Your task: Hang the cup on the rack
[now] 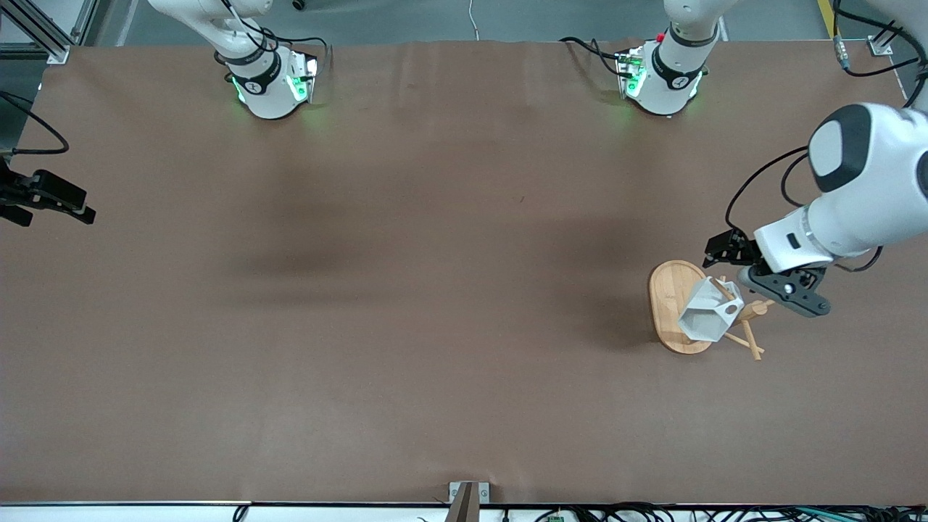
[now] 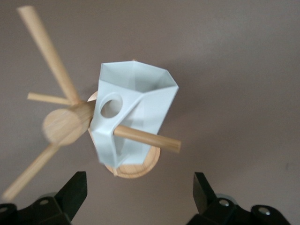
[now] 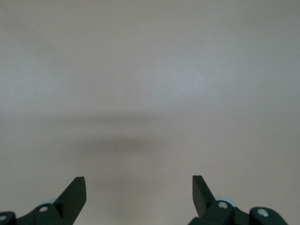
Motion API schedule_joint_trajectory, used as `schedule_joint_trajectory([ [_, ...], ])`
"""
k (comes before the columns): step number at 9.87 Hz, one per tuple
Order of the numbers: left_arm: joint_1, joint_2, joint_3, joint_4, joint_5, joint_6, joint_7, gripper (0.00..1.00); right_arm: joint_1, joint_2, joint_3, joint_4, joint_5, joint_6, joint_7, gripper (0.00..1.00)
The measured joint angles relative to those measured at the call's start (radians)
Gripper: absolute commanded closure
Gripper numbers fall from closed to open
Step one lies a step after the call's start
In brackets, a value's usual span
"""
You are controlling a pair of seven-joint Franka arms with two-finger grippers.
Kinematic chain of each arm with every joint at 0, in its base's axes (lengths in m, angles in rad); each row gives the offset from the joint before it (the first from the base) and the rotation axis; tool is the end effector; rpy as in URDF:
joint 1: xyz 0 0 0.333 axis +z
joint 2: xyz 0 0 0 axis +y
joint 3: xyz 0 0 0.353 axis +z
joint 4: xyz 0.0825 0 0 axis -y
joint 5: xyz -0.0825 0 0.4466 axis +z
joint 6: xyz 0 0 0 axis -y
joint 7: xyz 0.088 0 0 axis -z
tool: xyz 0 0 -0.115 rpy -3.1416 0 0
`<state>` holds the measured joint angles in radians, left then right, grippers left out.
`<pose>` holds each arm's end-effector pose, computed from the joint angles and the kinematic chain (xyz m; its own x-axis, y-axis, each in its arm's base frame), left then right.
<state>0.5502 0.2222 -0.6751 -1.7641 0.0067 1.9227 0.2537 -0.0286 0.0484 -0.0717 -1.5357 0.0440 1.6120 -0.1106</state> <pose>0.6729 -0.0572 0.4649 0.9326 -0.3604 0.0180 -0.3596 -0.9239 0.1312 0.6357 -0.0579 0.6458 0.9994 0.0086 0.0323 0.0098 -0.9993 -0.0372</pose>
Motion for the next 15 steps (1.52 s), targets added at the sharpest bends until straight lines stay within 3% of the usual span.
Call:
schedule_joint_trajectory([
  [3,0.001,-0.024,-0.003,0.141,0.0,-0.142,-0.173,0.0,0.0,0.0,0.0,0.0,0.0,-0.001,0.0,0.0],
  [6,0.0,-0.034,-0.013,0.198,0.0,-0.169,-0.337,0.0,0.0,0.0,-0.001,0.0,0.0,-0.001,0.0,0.0],
  [9,-0.001,-0.084,-0.005,0.241,0.008,-0.217,-0.351,0.0,-0.001,0.0,-0.001,0.001,0.0,-0.001,0.0,0.0],
  [10,-0.012,-0.101,0.026,0.26,0.017,-0.233,-0.338,0.0,-0.001,0.0,-0.001,0.001,0.0,-0.001,0.0,0.0],
  [11,-0.065,-0.123,0.099,0.268,0.019,-0.24,-0.329,0.0,-0.001,0.0,-0.001,0.001,0.0,-0.001,0.0,0.0],
  [13,-0.266,-0.166,0.328,0.271,0.019,-0.264,-0.324,0.0,-0.001,0.001,-0.001,0.001,0.0,-0.002,0.0,0.0],
  [15,-0.395,-0.205,0.452,0.27,0.019,-0.33,-0.324,0.0,-0.001,0.001,-0.002,0.001,0.0,-0.002,0.0,0.0],
])
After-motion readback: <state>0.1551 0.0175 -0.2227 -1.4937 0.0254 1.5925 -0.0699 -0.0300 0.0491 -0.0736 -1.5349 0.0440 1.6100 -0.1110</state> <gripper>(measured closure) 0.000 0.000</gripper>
